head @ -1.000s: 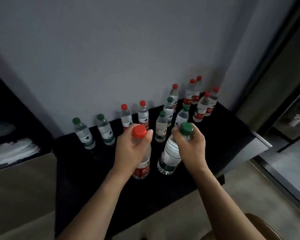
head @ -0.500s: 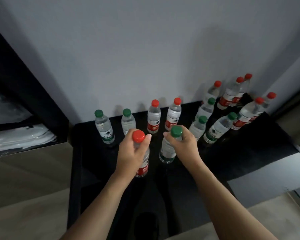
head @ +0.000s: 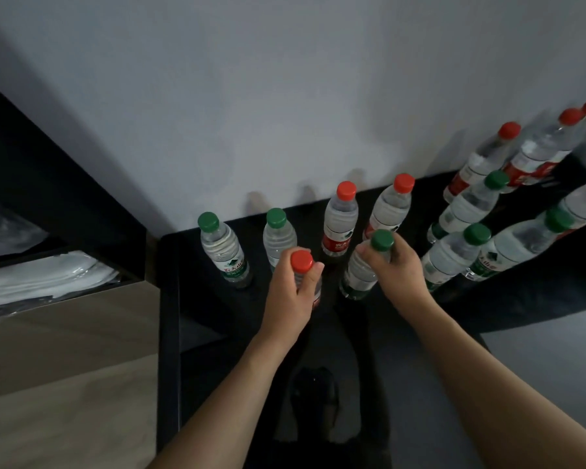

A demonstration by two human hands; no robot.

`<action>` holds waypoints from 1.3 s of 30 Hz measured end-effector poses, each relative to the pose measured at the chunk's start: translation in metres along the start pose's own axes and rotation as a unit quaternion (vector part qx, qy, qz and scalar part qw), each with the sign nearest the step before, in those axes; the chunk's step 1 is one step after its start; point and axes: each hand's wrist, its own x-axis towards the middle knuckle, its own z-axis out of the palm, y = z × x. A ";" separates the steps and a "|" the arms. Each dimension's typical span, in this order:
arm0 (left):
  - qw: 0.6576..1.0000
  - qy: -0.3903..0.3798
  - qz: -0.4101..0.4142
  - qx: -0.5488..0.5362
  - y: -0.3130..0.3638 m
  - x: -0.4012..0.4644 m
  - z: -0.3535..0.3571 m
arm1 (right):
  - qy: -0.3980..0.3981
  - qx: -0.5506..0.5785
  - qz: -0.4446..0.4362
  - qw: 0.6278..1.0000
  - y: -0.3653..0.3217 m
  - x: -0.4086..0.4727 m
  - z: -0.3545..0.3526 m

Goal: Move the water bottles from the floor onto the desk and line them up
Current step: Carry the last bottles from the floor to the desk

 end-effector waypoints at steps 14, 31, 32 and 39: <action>0.998 0.001 -0.030 0.061 -0.008 0.000 0.005 | -0.024 -0.001 0.007 1.000 0.008 0.002 0.001; 0.915 0.220 -0.017 0.338 0.091 -0.124 -0.067 | -0.105 -0.217 -0.334 0.911 -0.097 -0.100 0.000; 0.908 0.232 -0.015 0.350 0.093 -0.135 -0.074 | -0.124 -0.213 -0.351 0.903 -0.102 -0.109 0.010; 0.855 0.338 -0.062 0.388 0.097 -0.228 -0.144 | -0.236 -0.186 -0.415 0.859 -0.128 -0.185 0.089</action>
